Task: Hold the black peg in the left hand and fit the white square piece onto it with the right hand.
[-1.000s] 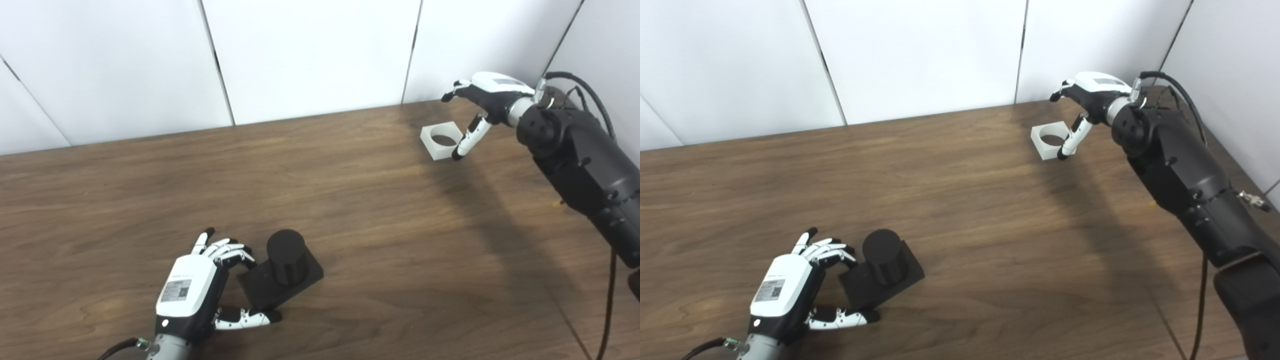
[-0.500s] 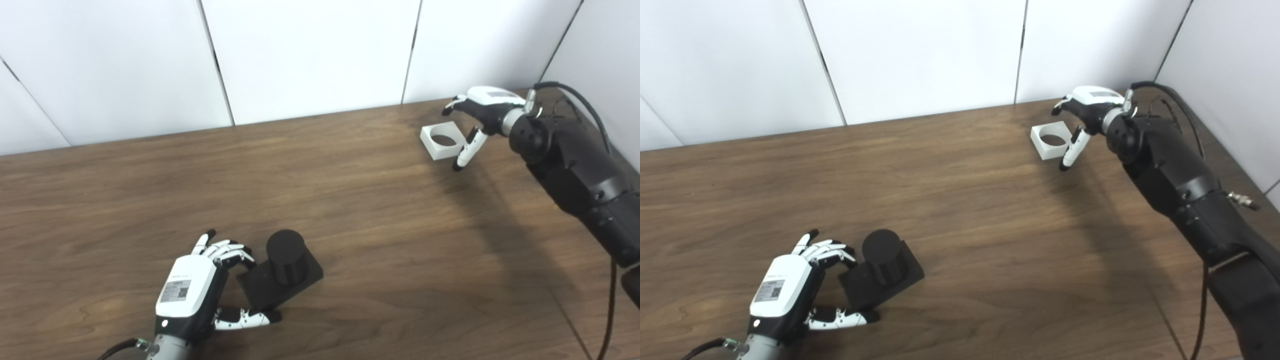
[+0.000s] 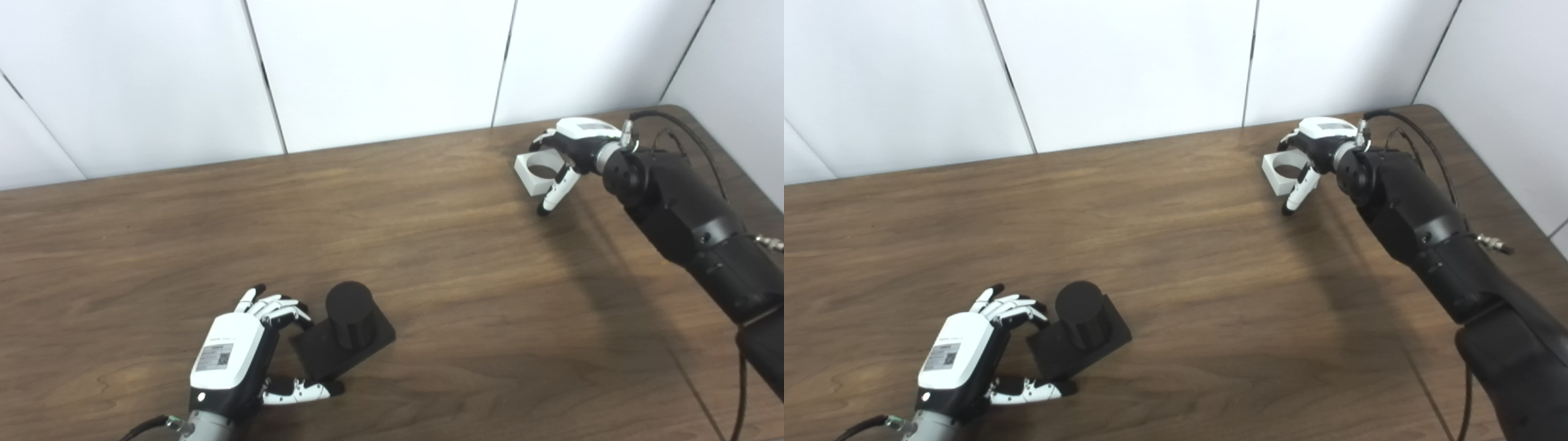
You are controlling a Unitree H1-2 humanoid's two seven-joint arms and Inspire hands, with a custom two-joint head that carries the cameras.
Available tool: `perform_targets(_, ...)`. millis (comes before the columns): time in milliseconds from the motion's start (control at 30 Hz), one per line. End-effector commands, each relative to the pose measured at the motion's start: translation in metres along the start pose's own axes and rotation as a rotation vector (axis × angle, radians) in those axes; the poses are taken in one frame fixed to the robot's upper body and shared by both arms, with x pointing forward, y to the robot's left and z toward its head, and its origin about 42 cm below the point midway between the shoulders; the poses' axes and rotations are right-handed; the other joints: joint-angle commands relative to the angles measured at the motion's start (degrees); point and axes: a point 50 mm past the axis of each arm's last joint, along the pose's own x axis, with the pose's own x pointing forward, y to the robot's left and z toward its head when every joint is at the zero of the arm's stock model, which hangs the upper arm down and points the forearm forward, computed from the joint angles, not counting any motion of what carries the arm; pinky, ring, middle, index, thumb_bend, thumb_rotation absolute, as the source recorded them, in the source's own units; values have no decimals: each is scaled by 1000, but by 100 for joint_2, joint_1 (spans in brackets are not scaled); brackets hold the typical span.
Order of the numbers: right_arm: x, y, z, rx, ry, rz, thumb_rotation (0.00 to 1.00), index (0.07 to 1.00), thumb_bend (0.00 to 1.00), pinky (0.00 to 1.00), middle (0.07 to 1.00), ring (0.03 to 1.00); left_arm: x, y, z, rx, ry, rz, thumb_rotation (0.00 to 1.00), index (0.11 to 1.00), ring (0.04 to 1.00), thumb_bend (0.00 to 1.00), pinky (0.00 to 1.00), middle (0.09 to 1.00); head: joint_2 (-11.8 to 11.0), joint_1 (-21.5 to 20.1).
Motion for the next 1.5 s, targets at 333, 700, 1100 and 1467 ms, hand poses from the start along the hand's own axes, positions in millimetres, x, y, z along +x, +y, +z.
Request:
perform_targets(333,4,-25,-4,-18,6,-114,302,851,867,1000,988,1000,-11,-3,-8,52,49,-60,49,486,821,522,949,737,15,53)
perform_targets(700,2,-25,-9,-45,11,-131,300,735,821,1000,957,1000,-11,-2,-8,55,50,-62,49,486,815,522,946,735,35,33)
perform_targets(1100,1,-22,-10,-53,0,-134,288,694,824,1000,942,1000,-12,-1,-9,59,51,-78,49,486,802,522,925,732,70,24)
perform_targets(1467,0,-16,-9,-42,-17,-143,145,495,529,1000,907,1000,-12,-1,-10,53,61,-93,49,486,794,522,900,732,100,75)
